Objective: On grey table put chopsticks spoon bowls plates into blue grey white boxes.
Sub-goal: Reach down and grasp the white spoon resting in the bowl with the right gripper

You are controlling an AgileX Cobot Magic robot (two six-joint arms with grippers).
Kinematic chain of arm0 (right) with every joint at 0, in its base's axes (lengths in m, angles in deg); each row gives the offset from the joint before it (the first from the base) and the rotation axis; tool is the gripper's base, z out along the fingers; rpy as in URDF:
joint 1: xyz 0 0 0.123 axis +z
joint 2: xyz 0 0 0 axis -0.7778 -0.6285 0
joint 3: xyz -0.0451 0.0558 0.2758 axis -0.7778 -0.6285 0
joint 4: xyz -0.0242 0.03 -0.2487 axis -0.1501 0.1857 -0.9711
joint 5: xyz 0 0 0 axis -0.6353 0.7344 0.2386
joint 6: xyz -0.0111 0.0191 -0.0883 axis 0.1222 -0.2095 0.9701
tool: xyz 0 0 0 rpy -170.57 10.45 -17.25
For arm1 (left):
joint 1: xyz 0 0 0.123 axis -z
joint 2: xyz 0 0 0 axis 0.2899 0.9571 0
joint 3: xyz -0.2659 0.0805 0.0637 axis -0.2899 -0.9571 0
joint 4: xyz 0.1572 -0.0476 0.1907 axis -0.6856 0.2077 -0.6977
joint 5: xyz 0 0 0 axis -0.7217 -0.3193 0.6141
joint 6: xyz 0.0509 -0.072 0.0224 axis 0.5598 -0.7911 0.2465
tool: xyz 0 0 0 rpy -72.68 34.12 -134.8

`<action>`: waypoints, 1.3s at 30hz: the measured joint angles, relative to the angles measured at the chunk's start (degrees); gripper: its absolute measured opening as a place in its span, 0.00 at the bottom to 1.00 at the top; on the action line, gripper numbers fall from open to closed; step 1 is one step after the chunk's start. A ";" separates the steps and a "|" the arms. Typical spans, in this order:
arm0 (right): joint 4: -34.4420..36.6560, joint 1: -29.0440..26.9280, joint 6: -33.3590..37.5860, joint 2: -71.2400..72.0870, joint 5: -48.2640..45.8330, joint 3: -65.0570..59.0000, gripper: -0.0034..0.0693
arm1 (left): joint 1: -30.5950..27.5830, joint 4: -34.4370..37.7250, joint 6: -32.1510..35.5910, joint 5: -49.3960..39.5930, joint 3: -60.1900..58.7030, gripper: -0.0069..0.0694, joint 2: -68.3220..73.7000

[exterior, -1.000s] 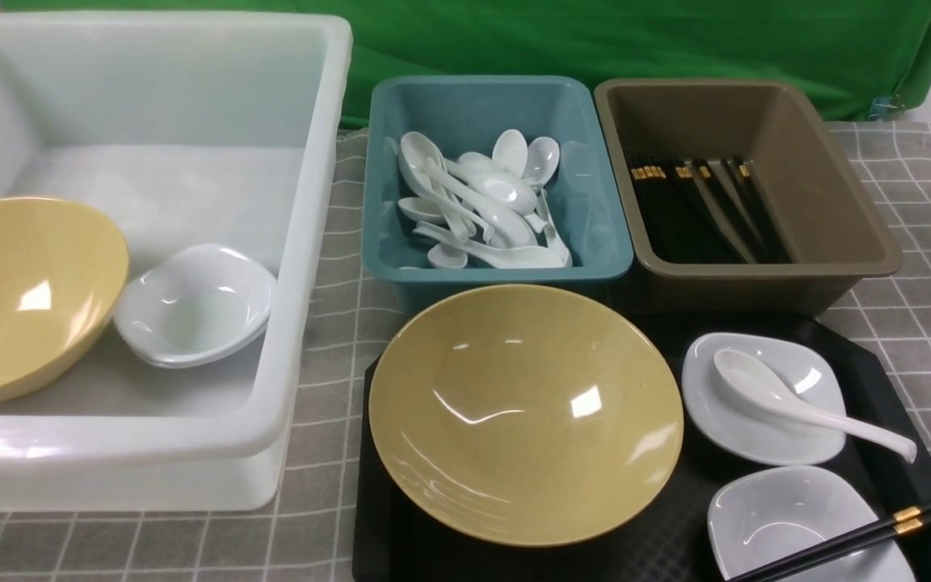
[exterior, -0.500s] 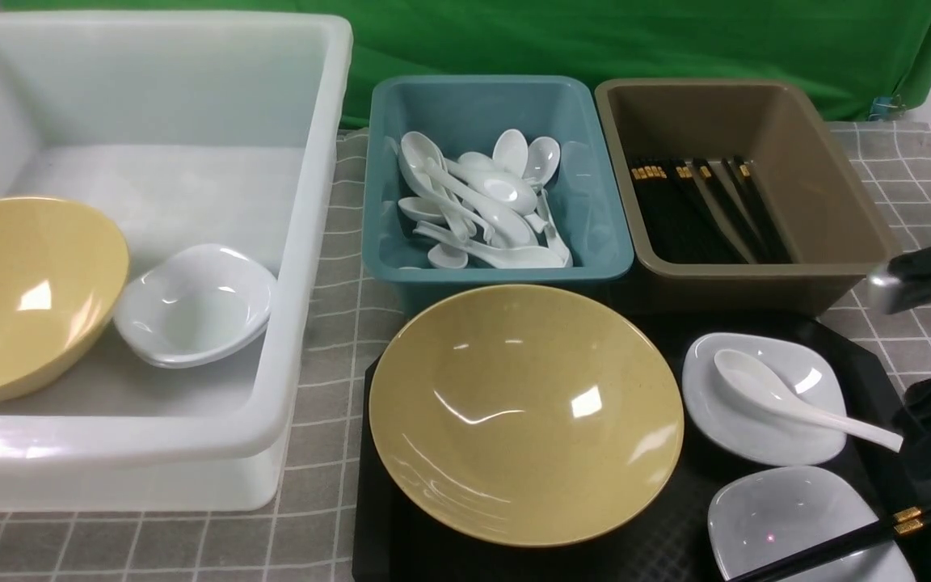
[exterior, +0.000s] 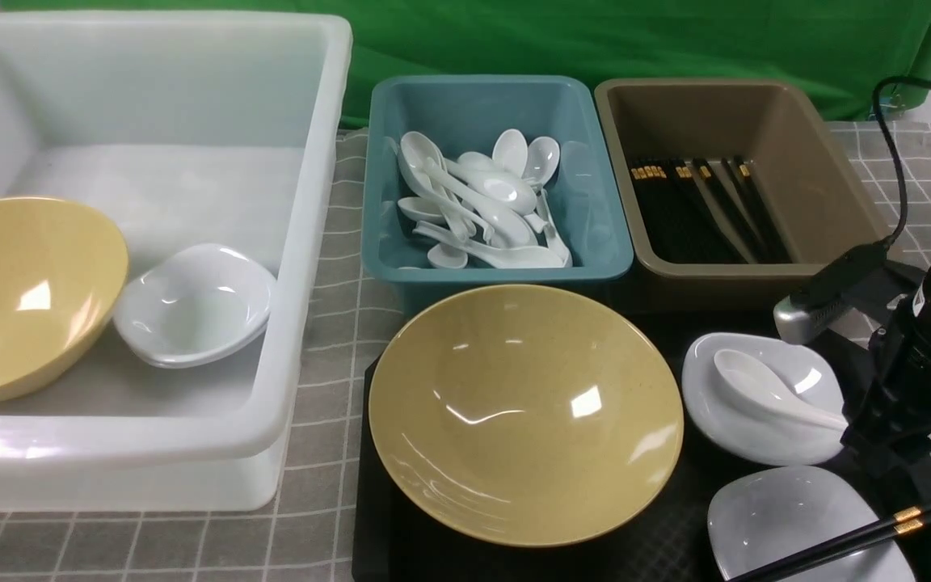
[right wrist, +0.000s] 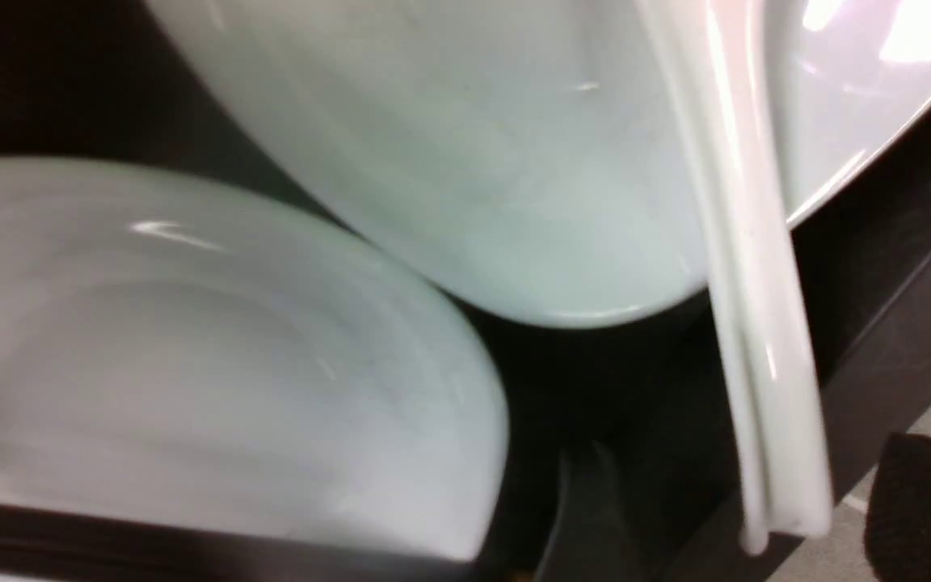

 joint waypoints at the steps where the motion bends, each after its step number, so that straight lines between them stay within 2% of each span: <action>1: -0.28 0.00 0.05 -0.33 0.07 0.00 0.64 | 0.00 0.00 0.00 0.00 0.00 0.11 0.00; 13: -1.58 0.00 0.05 -2.24 3.10 0.00 0.62 | 0.00 0.00 0.05 0.00 0.00 0.11 0.00; 22: -1.95 0.00 0.20 -4.01 3.25 0.00 0.44 | 0.00 0.00 0.05 0.00 0.00 0.11 0.00; 25: -2.25 0.00 0.20 -4.41 2.83 0.12 0.31 | 0.00 0.00 0.05 0.00 0.00 0.11 0.00; 27: -2.20 0.00 -0.04 -4.16 2.22 0.27 0.18 | 0.00 0.00 0.05 0.00 0.00 0.11 0.00; 32: -1.82 0.00 -1.17 -1.26 -1.35 1.64 0.19 | 0.00 0.00 0.00 0.00 0.00 0.11 0.00; 35: -0.42 0.00 -1.30 3.97 -7.88 3.98 0.19 | 0.00 0.00 0.00 0.00 0.00 0.11 0.00; 39: 4.70 0.00 -1.38 11.89 -9.87 8.09 0.19 | 0.00 0.00 0.00 0.00 0.00 0.11 0.00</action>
